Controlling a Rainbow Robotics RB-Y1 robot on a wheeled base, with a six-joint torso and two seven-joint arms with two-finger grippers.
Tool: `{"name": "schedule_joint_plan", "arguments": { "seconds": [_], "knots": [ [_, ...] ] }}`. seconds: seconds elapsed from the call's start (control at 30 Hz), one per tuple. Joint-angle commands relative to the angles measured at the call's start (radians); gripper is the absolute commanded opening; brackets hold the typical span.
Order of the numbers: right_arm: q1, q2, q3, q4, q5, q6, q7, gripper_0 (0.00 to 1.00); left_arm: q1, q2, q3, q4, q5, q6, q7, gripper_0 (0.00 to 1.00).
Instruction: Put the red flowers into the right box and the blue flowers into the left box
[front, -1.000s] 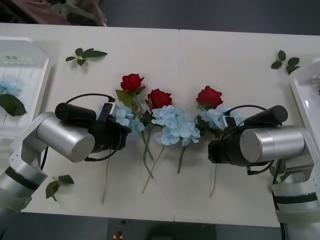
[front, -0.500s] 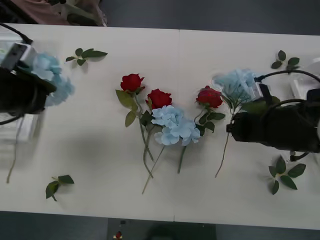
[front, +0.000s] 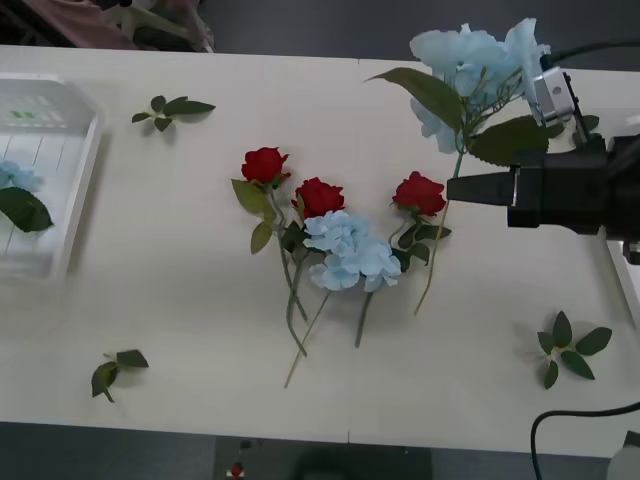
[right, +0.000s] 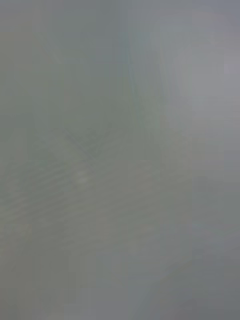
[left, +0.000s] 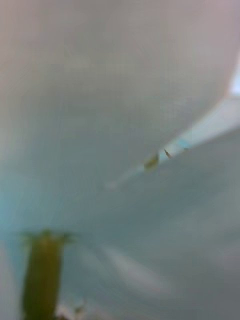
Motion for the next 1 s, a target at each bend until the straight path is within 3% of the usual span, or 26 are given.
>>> {"name": "schedule_joint_plan", "arguments": {
  "seconds": [0.03,0.27,0.43,0.47,0.6,0.67,1.0],
  "knots": [
    [-0.083,-0.03,-0.004,0.047,-0.047,-0.002,0.067,0.0,-0.007,0.005,0.062,0.098,0.027,-0.029,-0.087,0.0],
    [-0.211,-0.046,0.002,0.184,-0.136,0.018,0.069,0.0,-0.005,0.004,0.08,0.242,0.035,-0.106,-0.153,0.02],
    [-0.251,-0.04,0.017,0.242,-0.185,0.02,0.071,0.0,-0.004,0.004,0.083,0.285,0.032,-0.144,-0.17,0.03],
    [-0.257,-0.035,0.029,0.245,-0.19,0.01,0.072,0.0,-0.002,0.004,0.083,0.291,0.029,-0.158,-0.174,0.1],
    [-0.261,-0.018,0.06,0.245,-0.188,-0.029,0.074,0.0,0.021,0.004,0.083,0.294,0.014,-0.224,-0.18,0.54],
    [-0.272,-0.001,0.065,0.245,-0.187,-0.045,0.075,0.0,0.041,0.004,0.085,0.294,0.014,-0.267,-0.185,0.7],
    [-0.303,0.074,0.071,0.245,-0.187,-0.066,0.092,0.0,0.052,0.005,0.095,0.283,0.063,-0.285,-0.203,0.94]
  ]
}}
